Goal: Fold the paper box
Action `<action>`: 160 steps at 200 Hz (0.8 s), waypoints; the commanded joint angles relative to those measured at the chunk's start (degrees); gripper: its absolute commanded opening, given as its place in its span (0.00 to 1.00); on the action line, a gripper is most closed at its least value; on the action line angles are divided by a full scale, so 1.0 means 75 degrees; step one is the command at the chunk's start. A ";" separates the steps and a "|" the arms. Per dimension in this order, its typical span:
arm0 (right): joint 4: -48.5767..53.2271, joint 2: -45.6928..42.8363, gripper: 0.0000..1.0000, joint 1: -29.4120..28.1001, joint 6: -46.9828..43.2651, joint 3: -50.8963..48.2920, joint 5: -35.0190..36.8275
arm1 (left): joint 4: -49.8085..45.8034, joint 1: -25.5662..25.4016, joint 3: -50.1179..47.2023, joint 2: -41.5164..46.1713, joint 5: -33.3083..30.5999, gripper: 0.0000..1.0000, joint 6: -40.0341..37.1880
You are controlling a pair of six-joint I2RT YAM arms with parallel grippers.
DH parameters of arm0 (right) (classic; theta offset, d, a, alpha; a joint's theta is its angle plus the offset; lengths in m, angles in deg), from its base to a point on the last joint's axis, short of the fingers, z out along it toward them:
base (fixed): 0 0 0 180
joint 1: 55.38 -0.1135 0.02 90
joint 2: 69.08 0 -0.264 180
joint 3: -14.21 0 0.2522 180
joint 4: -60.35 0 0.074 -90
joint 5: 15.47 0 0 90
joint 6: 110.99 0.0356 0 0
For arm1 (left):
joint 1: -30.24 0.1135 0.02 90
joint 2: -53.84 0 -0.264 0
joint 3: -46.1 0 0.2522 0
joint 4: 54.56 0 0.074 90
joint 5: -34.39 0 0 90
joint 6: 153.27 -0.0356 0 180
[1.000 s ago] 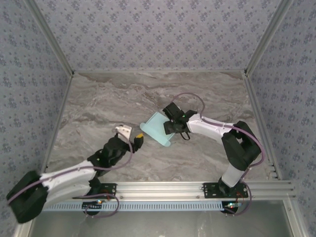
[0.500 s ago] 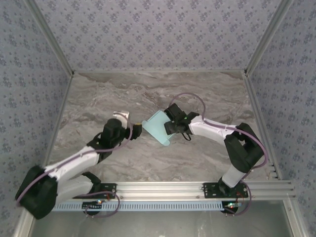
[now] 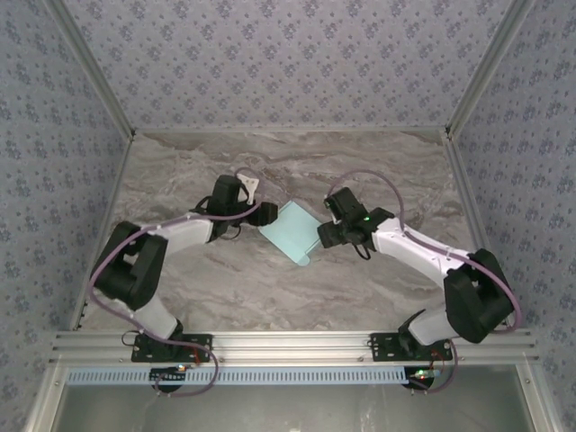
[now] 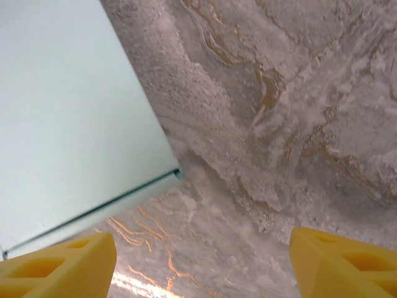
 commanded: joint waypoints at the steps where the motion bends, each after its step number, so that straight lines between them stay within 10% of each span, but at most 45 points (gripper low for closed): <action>1: -0.0158 -0.0431 0.77 0.0443 -0.0035 -0.0362 -0.0651 | -0.0348 0.0044 0.0488 -0.0612 0.1032 0.64 -0.0221; 79: -0.2850 -0.0348 0.79 0.2137 0.3994 -0.1671 -0.4885 | -0.0877 0.0026 0.0495 -0.1041 0.0858 0.43 -0.0448; 160: -0.5292 0.1037 0.81 0.2047 0.5936 -0.2094 -0.6046 | -0.0568 -0.0286 -0.0225 -0.0937 0.0420 0.24 0.0694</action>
